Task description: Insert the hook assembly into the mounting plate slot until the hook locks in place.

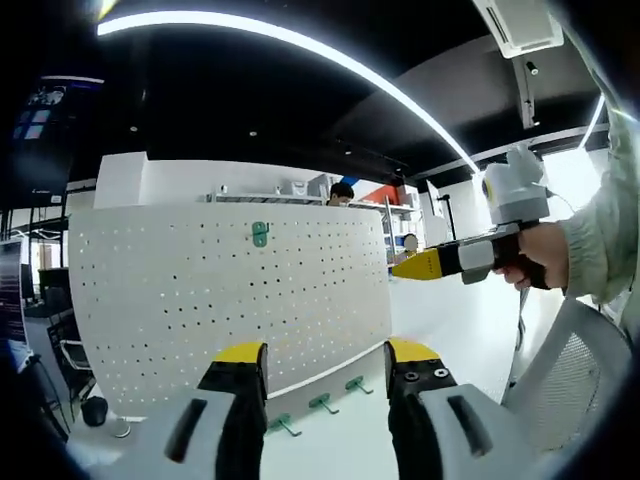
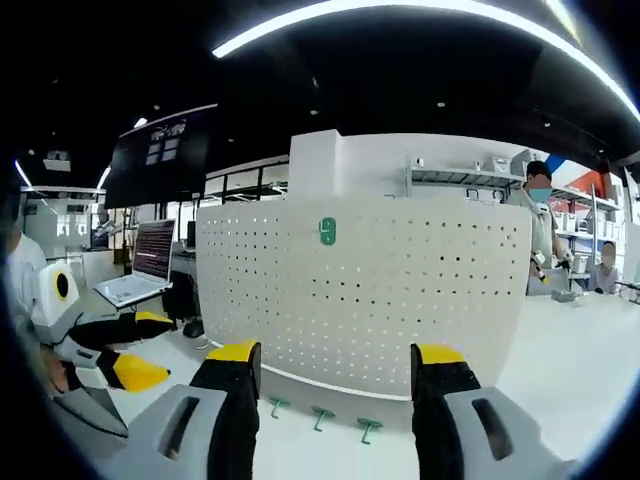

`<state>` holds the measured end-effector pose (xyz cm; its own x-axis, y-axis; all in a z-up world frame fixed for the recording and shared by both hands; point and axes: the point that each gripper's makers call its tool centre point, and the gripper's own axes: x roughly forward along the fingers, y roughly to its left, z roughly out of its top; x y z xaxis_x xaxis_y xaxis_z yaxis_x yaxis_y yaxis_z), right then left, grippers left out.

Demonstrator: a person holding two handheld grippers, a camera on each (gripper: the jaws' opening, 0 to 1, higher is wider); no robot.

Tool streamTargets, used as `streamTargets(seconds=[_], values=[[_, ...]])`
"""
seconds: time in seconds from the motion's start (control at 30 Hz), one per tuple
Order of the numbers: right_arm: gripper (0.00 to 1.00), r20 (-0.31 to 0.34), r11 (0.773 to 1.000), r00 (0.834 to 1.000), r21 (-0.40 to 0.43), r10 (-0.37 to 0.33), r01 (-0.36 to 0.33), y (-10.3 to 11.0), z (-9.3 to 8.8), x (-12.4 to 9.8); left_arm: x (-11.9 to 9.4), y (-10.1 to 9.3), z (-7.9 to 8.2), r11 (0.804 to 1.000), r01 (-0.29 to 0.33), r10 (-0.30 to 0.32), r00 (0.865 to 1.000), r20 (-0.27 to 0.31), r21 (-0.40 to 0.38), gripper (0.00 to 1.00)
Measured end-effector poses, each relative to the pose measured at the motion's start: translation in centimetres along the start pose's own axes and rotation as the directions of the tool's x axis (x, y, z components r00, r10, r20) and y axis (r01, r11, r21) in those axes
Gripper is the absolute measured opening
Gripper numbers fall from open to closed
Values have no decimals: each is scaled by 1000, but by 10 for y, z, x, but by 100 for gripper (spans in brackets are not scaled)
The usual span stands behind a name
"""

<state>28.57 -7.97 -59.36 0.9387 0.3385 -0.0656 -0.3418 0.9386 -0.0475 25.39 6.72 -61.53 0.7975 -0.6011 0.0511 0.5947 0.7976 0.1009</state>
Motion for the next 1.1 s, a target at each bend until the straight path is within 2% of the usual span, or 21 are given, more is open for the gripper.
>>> streamTargets(seconds=[0.07,0.17,0.47,0.8,1.1], values=[[58,-19,1000,1000,25,10,-10,2,-9,-3,0,0,-1,1000,-3,3,1000,-4,6,49],[58,-21,1000,1000,14,16,-16,5,-15,-7,0,2,-1,1000,-10,10,1000,-9,13,49],[57,-33,997,998,50,58,-57,17,-30,-14,-1,5,-4,999,-31,32,999,-30,28,49],[57,0,995,997,55,77,-77,22,-28,-16,2,0,-12,999,-2,5,997,-77,42,49],[57,5,992,998,107,61,-62,16,-33,-15,7,0,-18,998,33,-26,993,-114,57,48]])
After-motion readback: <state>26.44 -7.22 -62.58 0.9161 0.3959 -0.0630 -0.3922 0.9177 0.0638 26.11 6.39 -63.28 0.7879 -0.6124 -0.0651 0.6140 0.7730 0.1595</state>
